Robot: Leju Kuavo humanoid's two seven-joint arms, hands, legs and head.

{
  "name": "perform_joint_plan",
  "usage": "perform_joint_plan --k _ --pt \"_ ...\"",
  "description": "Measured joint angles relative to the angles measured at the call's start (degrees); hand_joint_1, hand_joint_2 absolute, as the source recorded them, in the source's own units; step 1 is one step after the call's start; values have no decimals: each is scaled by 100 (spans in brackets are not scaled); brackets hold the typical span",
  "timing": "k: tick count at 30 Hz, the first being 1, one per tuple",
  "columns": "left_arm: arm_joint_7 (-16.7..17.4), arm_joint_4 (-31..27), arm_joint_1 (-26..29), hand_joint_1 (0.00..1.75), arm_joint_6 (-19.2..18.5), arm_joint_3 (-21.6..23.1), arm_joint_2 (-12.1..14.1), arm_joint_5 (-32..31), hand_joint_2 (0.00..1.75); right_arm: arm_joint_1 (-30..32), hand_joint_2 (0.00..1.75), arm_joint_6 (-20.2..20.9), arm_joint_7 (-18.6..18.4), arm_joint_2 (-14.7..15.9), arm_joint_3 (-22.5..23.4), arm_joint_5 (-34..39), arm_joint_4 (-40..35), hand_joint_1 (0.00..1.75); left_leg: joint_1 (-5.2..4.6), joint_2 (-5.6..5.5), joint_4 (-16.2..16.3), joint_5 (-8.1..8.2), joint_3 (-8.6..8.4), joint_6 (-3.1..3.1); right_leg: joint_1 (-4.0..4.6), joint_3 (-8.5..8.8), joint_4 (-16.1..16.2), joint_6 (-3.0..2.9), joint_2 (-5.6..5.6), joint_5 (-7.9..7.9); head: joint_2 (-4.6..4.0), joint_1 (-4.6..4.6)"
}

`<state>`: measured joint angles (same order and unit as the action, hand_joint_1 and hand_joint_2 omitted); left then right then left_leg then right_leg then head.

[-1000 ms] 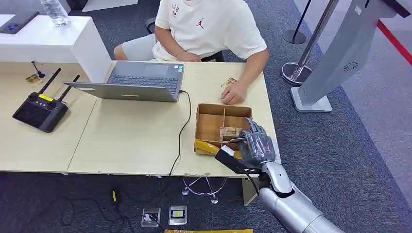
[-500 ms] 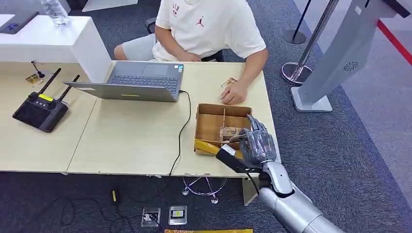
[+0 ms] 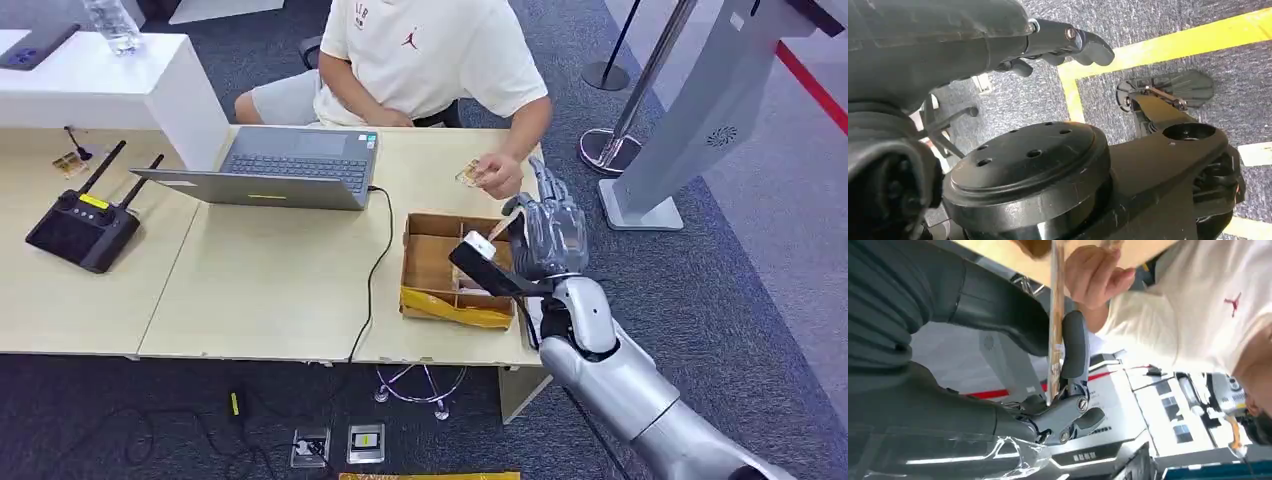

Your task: Pass the card to the sensor for recognition and then transmit it.

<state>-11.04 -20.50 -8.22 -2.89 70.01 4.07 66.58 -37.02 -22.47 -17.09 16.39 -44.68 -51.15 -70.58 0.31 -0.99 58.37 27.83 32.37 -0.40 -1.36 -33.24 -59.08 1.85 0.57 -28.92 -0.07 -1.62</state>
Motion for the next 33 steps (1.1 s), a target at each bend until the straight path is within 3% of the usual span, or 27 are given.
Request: perform_joint_plan --k 4,13,26,28,29,30,33 --pt "0 0 -4 0 0 0 0 -24 0 -311 175 264 -70 39 17 33 -74 164 0 1 0 0 0 0 0 0 0 0 1 0 0 -2" --pt "59 0 -63 0 0 0 0 -265 0 -1048 175 859 -282 61 -98 455 158 164 0 -1 0 0 3 0 0 -1 0 0 -2 0 0 0" --pt "149 0 -113 0 0 0 2 -361 0 -1684 175 859 -380 -232 -496 776 1622 164 1 -6 0 0 5 0 1 0 -1 0 -5 0 0 0" --pt "184 0 -113 0 0 0 2 -374 0 -1705 175 797 -319 -262 -536 835 1788 141 1 -6 0 0 6 0 1 0 -1 0 -6 0 0 0" --pt "212 0 -114 0 0 0 2 -383 0 -1707 175 780 -308 -269 -553 857 1878 79 1 -6 0 0 5 0 1 0 -1 0 -6 0 0 -2" --pt "232 0 -115 0 0 0 2 -389 0 -1706 175 773 -306 -278 -568 866 1948 0 1 -6 0 0 6 0 1 0 -1 0 -6 0 0 0" --pt "247 0 -115 0 0 0 7 -398 0 -1701 175 723 -306 -295 -636 863 2105 0 0 -5 0 0 5 0 0 0 -1 0 -4 0 0 0"
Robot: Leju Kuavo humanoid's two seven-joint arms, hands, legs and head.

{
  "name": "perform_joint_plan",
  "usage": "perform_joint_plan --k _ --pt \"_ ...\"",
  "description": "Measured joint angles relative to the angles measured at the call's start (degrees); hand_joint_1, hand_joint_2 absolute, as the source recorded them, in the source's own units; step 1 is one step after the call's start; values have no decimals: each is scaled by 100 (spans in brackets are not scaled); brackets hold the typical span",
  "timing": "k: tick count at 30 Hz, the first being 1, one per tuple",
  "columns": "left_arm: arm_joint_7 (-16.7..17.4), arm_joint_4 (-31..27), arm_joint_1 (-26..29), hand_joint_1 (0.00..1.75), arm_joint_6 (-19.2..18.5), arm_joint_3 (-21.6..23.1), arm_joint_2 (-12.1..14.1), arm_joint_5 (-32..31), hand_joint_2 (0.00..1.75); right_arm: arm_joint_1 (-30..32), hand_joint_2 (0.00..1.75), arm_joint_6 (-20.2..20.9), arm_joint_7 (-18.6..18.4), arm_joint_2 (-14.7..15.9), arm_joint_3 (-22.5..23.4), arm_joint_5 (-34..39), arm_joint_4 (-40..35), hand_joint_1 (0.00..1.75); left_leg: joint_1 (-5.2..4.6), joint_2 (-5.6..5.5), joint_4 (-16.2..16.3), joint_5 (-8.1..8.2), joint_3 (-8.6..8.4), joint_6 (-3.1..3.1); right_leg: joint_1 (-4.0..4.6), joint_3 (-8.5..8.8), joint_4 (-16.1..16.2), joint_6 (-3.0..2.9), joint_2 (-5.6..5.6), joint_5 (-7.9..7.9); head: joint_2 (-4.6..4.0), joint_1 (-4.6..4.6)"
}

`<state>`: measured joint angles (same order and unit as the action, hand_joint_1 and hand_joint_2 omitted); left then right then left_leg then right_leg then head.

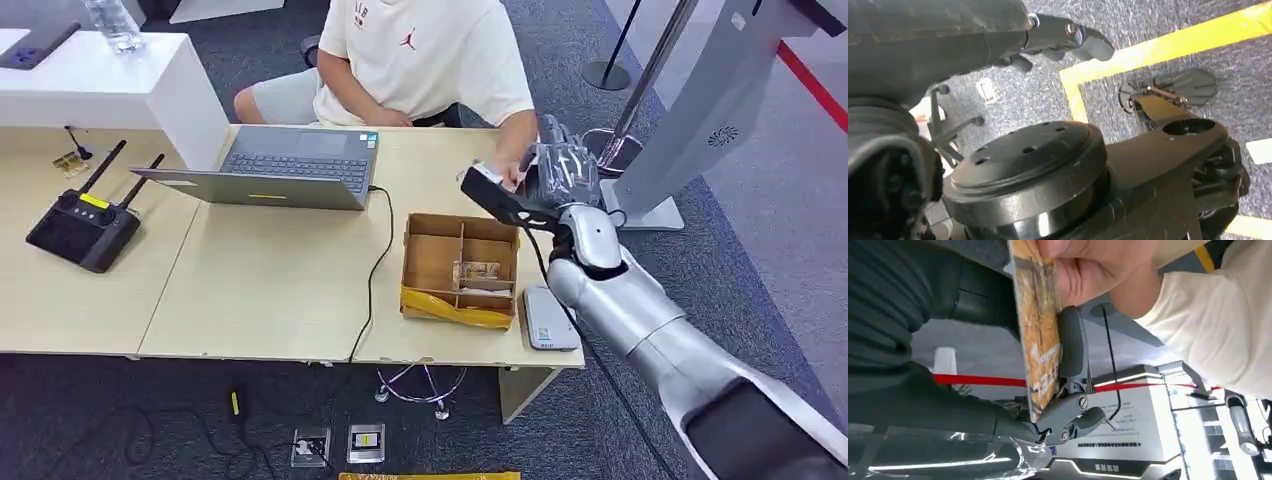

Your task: Pass the card to the sensor for recognition and then transmit it.

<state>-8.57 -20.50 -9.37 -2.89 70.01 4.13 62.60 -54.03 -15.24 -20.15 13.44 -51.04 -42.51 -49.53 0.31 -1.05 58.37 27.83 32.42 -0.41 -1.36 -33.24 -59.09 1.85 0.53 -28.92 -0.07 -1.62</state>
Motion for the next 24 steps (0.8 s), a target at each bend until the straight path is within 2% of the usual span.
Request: perform_joint_plan --k 8,14,24 --pt "7 7 1 0 0 0 9 -22 0 -16 175 -409 -35 2 -92 -164 199 0 0 2 1 0 -3 0 0 -1 0 0 2 0 0 0" --pt "4 7 9 0 0 -2 11 -17 0 -69 175 -778 -301 118 -168 -763 101 0 0 2 1 0 -4 0 0 -1 0 0 2 0 0 0" --pt "2 9 28 0 0 -4 11 -17 0 -67 175 -795 -380 369 -170 -857 -284 0 0 3 1 0 -4 0 0 -1 1 0 3 1 0 0"
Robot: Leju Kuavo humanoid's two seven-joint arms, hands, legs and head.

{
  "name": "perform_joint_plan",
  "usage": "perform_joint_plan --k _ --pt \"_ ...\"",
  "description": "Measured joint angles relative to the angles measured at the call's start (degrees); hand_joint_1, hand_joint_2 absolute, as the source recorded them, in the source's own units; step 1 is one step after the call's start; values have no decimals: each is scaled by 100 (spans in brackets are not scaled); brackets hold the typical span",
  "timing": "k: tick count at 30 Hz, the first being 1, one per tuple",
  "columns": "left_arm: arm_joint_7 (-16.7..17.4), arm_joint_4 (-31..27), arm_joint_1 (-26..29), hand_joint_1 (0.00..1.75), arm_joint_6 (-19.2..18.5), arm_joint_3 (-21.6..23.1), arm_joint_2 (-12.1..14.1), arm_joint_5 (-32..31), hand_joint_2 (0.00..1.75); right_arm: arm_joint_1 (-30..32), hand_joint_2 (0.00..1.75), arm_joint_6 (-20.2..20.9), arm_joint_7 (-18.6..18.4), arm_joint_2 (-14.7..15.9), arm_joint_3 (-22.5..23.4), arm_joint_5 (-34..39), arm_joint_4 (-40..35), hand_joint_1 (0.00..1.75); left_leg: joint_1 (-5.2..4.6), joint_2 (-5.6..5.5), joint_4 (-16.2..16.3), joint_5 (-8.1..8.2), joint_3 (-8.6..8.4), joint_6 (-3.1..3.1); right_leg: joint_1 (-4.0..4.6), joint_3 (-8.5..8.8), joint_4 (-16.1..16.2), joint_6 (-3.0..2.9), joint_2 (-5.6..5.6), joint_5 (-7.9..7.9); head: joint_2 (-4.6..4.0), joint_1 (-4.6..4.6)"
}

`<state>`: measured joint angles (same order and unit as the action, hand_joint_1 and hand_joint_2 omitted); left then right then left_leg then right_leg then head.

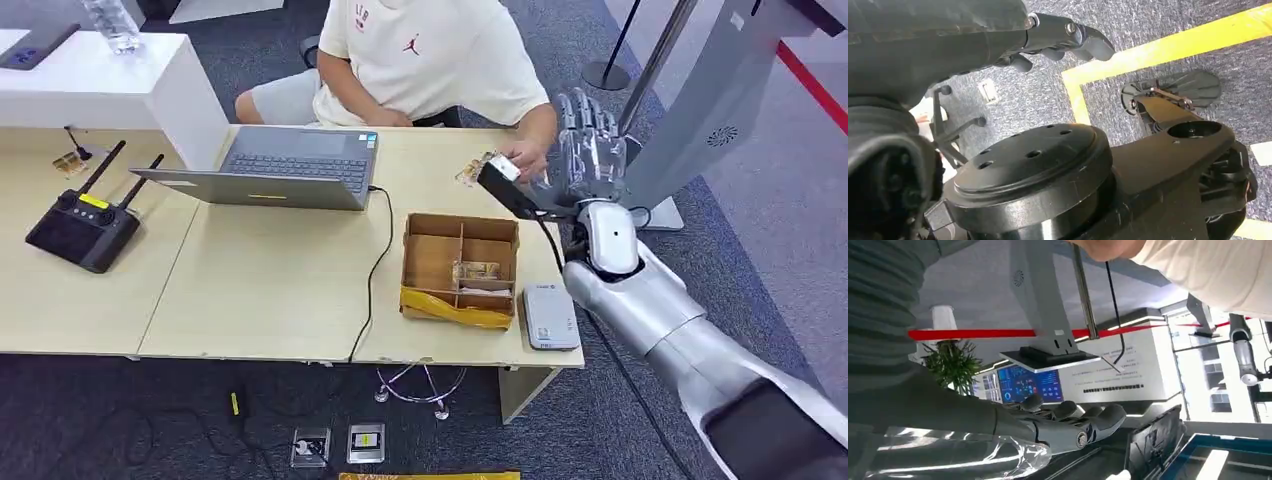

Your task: Pass the card to the sensor for recognition and then transmit it.

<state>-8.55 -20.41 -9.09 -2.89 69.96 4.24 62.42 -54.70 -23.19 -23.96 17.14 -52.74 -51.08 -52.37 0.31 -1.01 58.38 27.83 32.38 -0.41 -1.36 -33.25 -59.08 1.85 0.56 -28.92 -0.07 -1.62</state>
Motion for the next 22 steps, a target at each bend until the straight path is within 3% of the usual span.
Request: perform_joint_plan --k 9,13,16,20,22 --pt "0 0 3 0 0 0 -2 2 0 1 175 -28 -44 52 -57 -59 -98 0 2 0 0 0 -1 0 3 0 -1 0 0 0 0 0" --pt "-61 0 16 0 0 0 -2 59 0 51 175 -431 -319 186 -44 -604 -276 0 1 -1 3 0 -6 0 2 -1 2 0 -2 0 0 -2" --pt "-162 0 63 0 0 -4 -11 177 0 346 175 -750 -742 503 136 -1227 -739 0 2 0 5 2 -16 -1 2 8 11 0 -1 0 0 2" --pt "-297 0 210 0 0 -37 -31 442 0 1198 175 -1199 -1410 1266 883 -1817 -1851 0 1 -3 5 16 -18 2 2 16 21 2 -7 -3 0 2" --pt "-326 0 279 0 0 -42 -28 540 0 1468 175 -1252 -1475 1493 1255 -1875 -2153 0 1 34 5 32 -32 -1 2 15 24 2 36 -3 0 4"
